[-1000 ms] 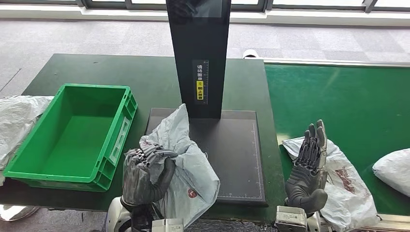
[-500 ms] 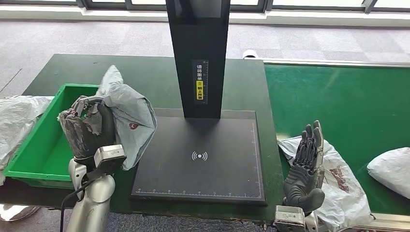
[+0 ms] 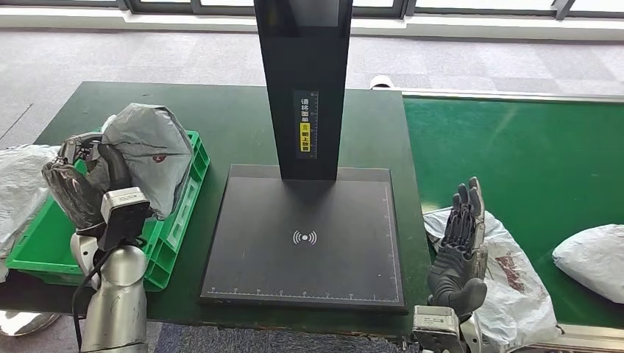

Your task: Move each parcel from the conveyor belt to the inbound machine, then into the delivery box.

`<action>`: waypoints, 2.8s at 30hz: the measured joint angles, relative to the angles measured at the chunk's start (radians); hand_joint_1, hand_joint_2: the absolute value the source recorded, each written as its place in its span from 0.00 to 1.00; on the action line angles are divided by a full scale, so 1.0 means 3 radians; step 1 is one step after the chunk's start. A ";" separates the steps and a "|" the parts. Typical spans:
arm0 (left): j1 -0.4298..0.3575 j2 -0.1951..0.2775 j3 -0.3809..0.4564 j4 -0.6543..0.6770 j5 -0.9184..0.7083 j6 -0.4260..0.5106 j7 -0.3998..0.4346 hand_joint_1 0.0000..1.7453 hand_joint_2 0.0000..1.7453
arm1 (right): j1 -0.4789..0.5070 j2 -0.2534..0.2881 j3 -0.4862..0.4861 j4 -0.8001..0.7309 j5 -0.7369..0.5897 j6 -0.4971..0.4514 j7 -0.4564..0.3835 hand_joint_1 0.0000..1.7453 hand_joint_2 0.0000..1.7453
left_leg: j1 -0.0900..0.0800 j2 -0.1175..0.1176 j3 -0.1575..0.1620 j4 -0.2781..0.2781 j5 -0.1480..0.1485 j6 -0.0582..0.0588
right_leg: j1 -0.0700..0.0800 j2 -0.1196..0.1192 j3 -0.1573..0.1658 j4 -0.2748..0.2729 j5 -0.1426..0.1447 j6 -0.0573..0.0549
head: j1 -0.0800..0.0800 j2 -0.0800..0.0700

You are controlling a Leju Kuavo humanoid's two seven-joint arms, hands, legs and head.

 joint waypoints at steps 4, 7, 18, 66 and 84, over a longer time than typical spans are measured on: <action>-0.0012 -0.0001 0.0041 0.0027 0.0000 0.0000 -0.0002 1.00 1.00 | -0.0006 0.0000 0.0000 0.0000 0.0000 0.0000 0.0000 0.00 0.00 | 0.0000 0.0000 0.0000 0.0000 0.0000 0.0000 | 0.0000 0.0000 0.0000 0.0000 0.0000 0.0000 | 0.0000 0.0001; -0.0016 -0.0001 0.0056 0.0041 0.0000 0.0000 -0.0004 1.00 1.00 | -0.0011 0.0000 0.0000 0.0000 0.0000 0.0000 0.0000 0.00 0.00 | 0.0000 0.0000 0.0000 0.0000 0.0000 0.0000 | 0.0000 0.0000 0.0000 0.0000 0.0000 0.0000 | 0.0000 0.0001; -0.0168 0.0022 0.0354 0.0290 0.0039 0.0000 -0.0024 1.00 1.00 | -0.0017 0.0011 -0.0011 0.0000 0.0058 -0.0016 0.0042 0.00 0.00 | 0.0000 0.0000 0.0001 0.0000 0.0000 0.0000 | 0.0000 0.0000 0.0000 0.0000 0.0000 0.0000 | 0.0000 0.0001; 0.1277 -0.0263 -0.0594 -0.0452 0.1977 -0.1391 -0.0296 0.00 0.00 | -0.0139 -0.0283 -0.0586 0.0989 0.2269 0.0036 0.1664 0.00 1.00 | -0.0006 0.0005 0.0003 0.0000 -0.0015 0.0022 | -0.0008 0.0003 0.0008 -0.0012 -0.0005 0.0012 | 0.0001 0.0001; 0.1680 -0.0408 -0.0734 -0.0852 0.2135 -0.1875 -0.0154 0.00 0.00 | -0.0165 -0.0520 -0.0659 0.1639 0.2886 0.0460 0.2208 0.00 1.00 | -0.0006 -0.0008 0.0003 0.0001 -0.0016 0.0025 | -0.0007 -0.0008 0.0014 -0.0014 -0.0009 0.0018 | 0.0000 0.0001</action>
